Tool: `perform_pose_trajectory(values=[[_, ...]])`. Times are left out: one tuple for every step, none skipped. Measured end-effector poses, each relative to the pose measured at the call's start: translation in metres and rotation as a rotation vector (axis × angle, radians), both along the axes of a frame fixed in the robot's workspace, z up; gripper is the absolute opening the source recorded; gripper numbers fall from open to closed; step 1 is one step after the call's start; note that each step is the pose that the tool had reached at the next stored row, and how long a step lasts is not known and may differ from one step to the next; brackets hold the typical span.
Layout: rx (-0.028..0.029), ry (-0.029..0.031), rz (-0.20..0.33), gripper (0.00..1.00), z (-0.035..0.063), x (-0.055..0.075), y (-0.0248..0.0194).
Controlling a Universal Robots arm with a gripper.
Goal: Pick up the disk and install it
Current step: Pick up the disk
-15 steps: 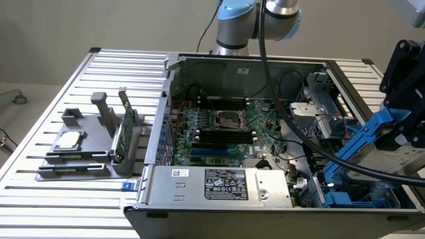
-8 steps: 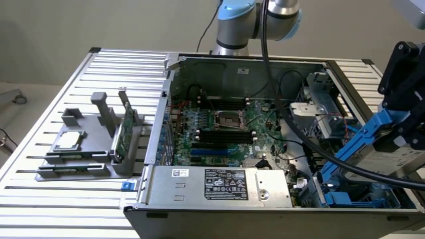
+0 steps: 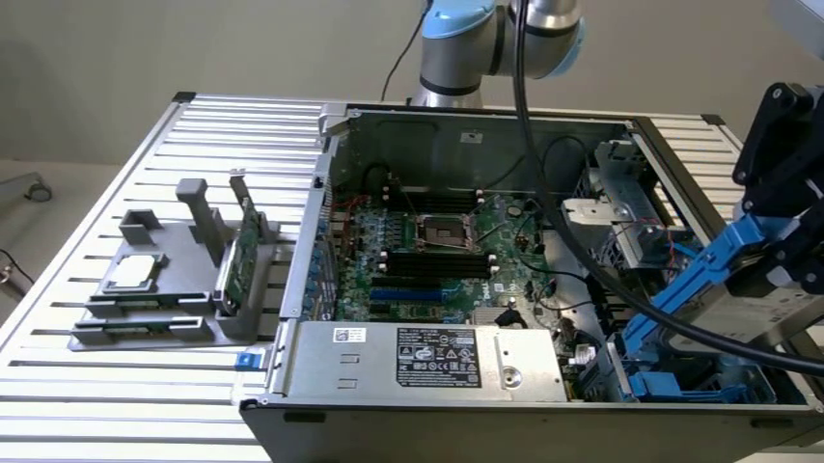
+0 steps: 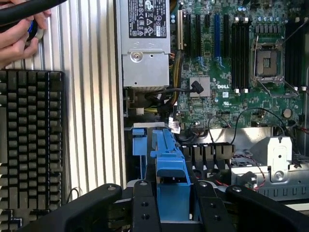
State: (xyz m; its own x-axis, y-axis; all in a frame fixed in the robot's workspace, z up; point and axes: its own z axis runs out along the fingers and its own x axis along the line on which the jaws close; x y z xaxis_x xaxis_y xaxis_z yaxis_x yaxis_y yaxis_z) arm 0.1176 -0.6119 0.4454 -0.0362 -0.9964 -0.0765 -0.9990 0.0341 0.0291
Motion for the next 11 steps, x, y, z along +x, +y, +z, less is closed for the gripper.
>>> perform_pose_trajectory(values=[[0.0001,0.0002,0.004,0.33,-0.0002,0.0002,-0.0002],[0.0001,0.0003,0.008,0.33,-0.0005,0.0003,-0.0005],[0.0003,0.0005,0.012,0.33,-0.0009,0.0004,-0.0008],[0.0001,0.0006,0.016,0.33,-0.0013,0.0005,-0.0011],[0.0,0.0006,0.02,0.33,-0.0018,0.0007,-0.0012],[-0.0002,0.0007,0.025,0.33,-0.0023,0.0007,-0.0014],[-0.0001,0.0007,0.029,0.33,-0.0029,0.0008,-0.0015],[0.0,0.0007,0.034,0.33,-0.0036,0.0008,-0.0017],[-0.0001,0.0007,0.038,0.33,-0.0042,0.0009,-0.0018],[0.0,0.0007,0.042,0.33,-0.0048,0.001,-0.0019],[0.0,0.0008,0.045,0.33,-0.0053,0.001,-0.002]])
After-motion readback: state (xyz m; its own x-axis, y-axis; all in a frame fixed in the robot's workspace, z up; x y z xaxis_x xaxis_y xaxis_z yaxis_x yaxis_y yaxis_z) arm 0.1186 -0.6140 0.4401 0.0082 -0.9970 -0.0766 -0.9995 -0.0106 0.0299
